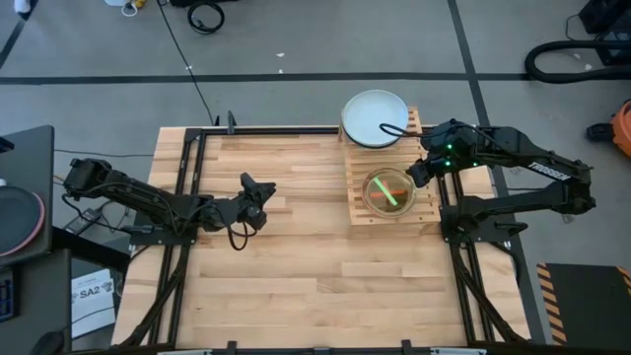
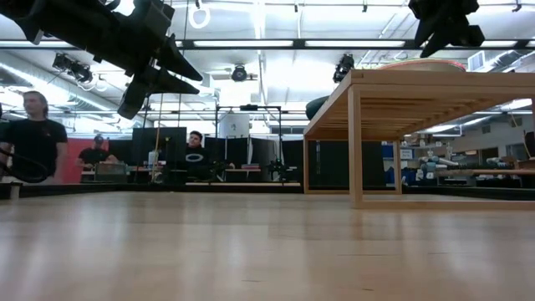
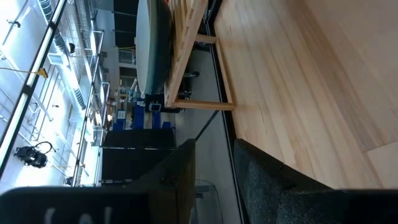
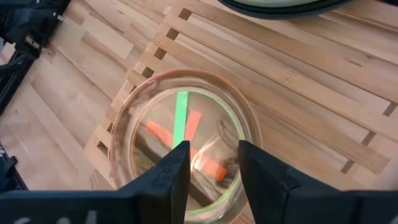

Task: Place and stack plates onto a shelf
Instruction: Return to Home Position

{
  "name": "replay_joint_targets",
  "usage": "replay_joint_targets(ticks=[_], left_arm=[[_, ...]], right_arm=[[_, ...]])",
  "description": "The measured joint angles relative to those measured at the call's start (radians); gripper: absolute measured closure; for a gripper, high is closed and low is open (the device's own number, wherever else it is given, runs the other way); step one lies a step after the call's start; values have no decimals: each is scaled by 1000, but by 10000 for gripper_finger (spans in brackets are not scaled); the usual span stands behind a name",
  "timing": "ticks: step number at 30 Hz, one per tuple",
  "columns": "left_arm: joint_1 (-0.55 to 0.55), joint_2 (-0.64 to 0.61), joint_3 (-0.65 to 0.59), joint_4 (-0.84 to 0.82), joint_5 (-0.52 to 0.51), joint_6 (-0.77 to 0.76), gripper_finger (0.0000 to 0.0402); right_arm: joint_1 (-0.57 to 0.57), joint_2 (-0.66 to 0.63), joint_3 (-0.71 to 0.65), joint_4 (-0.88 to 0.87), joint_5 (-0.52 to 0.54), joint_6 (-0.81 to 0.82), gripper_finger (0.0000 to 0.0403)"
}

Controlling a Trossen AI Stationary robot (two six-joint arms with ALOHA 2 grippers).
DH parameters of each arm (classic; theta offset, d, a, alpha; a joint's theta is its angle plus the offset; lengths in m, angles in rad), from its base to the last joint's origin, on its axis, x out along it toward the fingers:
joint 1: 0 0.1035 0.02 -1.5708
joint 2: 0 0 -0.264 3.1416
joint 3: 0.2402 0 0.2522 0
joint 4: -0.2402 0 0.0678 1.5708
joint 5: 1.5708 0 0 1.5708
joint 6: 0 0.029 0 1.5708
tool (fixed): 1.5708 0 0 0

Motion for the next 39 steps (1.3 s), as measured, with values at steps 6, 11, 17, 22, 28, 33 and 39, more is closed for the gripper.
replay_joint_targets(ticks=[6, 11, 17, 22, 28, 33, 39], left_arm=[[0, 0, 0, 0, 0, 0, 283], [0, 0, 0, 0, 15, -79, 283], [0, 0, 0, 0, 174, -201, 283], [-1, 0, 0, 50, 322, -293, 283], [-1, 0, 0, 264, 359, -448, 283], [-2, -8, 0, 476, 359, -472, 283], [-9, -90, 30, 497, 292, -473, 283]], right_arm=[[0, 0, 0, 0, 6, 0, 252], [0, 5, 0, 7, 66, -26, 251], [0, 53, 0, 141, 69, -43, 252], [19, 139, 0, 360, 15, -126, 252], [60, 263, 0, 683, -104, -216, 252], [85, 324, 0, 900, -211, -277, 252], [96, 284, 0, 971, -248, -277, 252]])
